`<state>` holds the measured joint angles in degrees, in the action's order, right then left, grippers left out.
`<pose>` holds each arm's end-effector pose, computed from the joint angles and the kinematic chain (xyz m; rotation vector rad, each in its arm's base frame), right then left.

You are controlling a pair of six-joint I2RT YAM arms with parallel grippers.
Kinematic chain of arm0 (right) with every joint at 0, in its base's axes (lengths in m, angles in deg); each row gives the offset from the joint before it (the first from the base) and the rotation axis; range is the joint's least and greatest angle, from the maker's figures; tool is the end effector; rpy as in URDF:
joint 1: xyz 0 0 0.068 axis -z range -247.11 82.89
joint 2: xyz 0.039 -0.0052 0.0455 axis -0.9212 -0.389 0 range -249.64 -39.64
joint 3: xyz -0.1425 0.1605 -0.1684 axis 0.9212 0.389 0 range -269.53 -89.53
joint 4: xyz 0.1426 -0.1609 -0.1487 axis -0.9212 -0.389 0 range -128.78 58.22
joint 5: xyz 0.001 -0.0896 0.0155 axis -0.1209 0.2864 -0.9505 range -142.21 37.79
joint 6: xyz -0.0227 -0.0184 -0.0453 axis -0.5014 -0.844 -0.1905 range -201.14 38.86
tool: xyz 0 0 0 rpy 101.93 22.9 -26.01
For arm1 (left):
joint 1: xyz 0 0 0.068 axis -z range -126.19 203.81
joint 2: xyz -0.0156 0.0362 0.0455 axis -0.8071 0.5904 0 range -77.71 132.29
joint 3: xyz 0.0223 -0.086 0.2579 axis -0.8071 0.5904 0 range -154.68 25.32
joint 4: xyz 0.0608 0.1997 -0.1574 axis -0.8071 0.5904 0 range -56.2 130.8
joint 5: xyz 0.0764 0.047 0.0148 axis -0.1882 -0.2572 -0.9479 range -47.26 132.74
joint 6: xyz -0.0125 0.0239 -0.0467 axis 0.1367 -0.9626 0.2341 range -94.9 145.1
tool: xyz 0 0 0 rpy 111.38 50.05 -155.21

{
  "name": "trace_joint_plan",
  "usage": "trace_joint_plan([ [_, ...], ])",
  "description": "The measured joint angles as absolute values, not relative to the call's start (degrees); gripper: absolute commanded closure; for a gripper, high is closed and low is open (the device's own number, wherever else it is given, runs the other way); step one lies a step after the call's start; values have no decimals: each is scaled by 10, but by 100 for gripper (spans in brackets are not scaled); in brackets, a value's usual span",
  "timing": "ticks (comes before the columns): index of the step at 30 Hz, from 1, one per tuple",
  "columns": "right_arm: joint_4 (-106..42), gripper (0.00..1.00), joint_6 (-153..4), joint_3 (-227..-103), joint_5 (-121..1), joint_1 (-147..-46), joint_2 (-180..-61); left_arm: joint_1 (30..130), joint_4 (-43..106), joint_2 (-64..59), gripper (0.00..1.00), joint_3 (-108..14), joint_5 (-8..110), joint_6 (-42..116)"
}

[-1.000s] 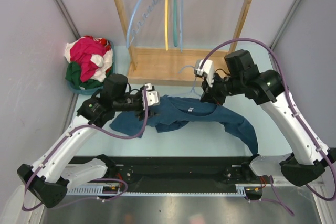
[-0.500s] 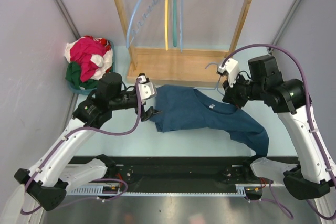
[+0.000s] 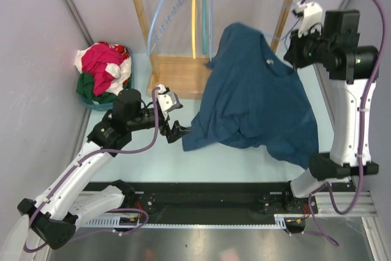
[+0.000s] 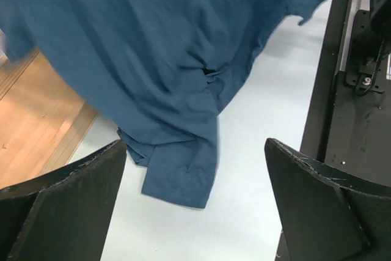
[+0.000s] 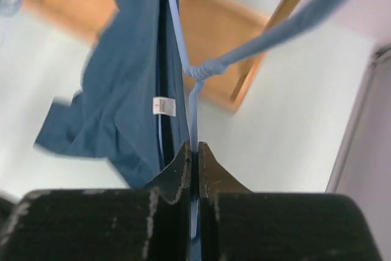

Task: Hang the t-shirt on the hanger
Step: Place the hanger at the clothesline.

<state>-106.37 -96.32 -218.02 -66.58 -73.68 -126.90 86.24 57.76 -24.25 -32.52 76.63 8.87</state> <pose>0.2400 0.0365 0.5241 -0.5449 2.0674 0.1820 0.1583 -0.1240 0.3695 1.1428 1.5464 -0.7539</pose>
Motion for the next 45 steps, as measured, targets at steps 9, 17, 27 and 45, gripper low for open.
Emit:
trace_joint_plan([
  [9, -969, 100, -948, -2339, -645, -717, -1398, 862, 564, -246, 0, -325, 773, 102],
  [17, -839, 100, -947, -2341, -610, -726, -1444, 862, 553, -272, 0, -302, 773, 113],
  [27, -726, 100, -952, -2356, -580, -729, -1516, 862, 553, -297, 0, -277, 763, 118],
  [45, -703, 73, -961, -2356, -556, -735, -1558, 861, 557, -307, 0, -257, 746, 127],
])
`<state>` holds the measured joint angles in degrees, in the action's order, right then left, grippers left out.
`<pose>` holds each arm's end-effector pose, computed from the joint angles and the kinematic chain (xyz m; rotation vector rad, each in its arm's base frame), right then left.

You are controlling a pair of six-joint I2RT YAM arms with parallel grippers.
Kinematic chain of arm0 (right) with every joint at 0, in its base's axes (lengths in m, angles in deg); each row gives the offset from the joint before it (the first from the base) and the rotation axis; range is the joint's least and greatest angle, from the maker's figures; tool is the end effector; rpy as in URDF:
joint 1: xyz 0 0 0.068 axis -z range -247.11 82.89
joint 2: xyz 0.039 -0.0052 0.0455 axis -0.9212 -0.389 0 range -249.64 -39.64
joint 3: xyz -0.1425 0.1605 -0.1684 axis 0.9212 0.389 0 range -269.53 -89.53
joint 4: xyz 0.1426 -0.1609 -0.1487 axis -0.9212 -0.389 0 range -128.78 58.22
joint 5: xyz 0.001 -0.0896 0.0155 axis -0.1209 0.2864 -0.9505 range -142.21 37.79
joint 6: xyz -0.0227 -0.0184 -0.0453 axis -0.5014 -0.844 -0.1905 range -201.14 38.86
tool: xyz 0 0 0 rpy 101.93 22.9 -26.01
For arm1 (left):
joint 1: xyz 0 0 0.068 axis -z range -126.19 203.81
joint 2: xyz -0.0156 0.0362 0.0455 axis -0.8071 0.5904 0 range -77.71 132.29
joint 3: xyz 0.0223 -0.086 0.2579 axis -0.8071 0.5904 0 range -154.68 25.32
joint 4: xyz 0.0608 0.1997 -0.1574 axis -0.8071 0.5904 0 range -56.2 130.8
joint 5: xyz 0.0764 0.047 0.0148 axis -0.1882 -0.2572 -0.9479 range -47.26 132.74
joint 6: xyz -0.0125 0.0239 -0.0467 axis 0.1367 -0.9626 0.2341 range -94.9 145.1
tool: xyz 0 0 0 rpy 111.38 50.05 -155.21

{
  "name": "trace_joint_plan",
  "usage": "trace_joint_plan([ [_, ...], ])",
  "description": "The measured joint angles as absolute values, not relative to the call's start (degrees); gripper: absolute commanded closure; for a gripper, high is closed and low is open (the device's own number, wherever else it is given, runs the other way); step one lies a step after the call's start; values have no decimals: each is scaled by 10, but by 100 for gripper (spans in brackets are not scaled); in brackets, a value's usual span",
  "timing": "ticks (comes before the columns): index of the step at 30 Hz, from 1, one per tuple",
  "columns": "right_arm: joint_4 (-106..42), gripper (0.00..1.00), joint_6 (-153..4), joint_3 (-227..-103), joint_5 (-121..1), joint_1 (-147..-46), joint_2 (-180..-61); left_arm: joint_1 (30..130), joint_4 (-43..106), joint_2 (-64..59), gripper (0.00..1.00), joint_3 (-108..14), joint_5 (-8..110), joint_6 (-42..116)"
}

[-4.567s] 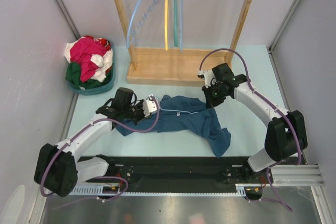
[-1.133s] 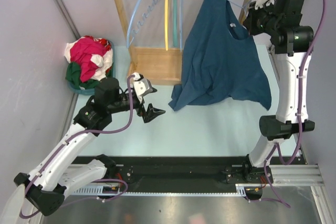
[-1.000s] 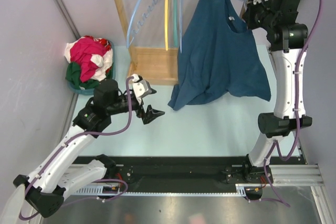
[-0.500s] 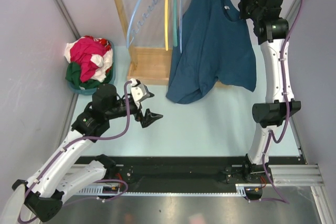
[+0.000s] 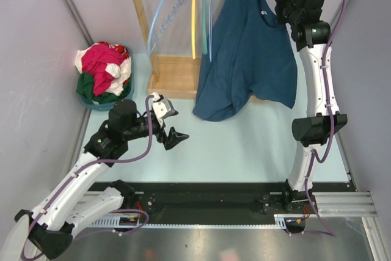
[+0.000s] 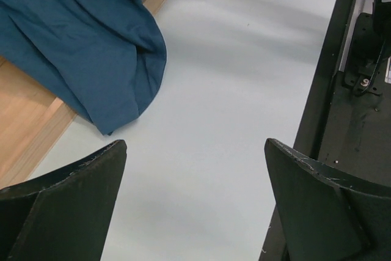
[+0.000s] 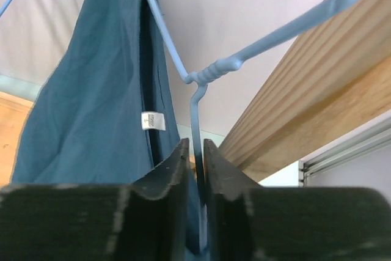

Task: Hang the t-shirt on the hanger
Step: Place the hanger at the clothesline.

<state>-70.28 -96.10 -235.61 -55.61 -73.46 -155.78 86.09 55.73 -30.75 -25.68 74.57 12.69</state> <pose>0.4240 0.0493 0.5084 -0.3613 1.6820 -0.0601 0.1415 -0.1115 0.3515 1.0669 1.5774 -0.7578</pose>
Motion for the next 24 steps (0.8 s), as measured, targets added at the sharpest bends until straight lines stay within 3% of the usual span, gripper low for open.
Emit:
trace_joint_plan([
  [2, -701, 61, -962, -2345, -552, -738, -1551, 858, 557, -309, 0, -250, 744, 133],
  [3, -700, 47, -962, -2333, -551, -740, -1544, 857, 558, -309, 0, -248, 744, 135],
  [5, -701, 40, -961, -2305, -548, -745, -1525, 852, 558, -309, 0, -245, 744, 142],
  [6, -701, 28, -963, -2291, -546, -748, -1513, 849, 558, -309, 0, -244, 744, 145],
  [8, -703, 18, -962, -2269, -543, -753, -1490, 843, 557, -309, 0, -243, 744, 152],
  [9, -705, 8, -962, -2262, -540, -756, -1479, 839, 556, -308, 0, -243, 745, 157],
  [10, -707, 3, -961, -2255, -540, -758, -1468, 833, 556, -308, 0, -242, 746, 162],
  [17, -689, 0, -976, -2082, -557, -770, -1305, 792, 547, -307, 0, -229, 767, 189],
  [24, -668, 0, -1031, -1882, -653, -782, -1137, 751, 535, -302, 0, -222, 800, 217],
])
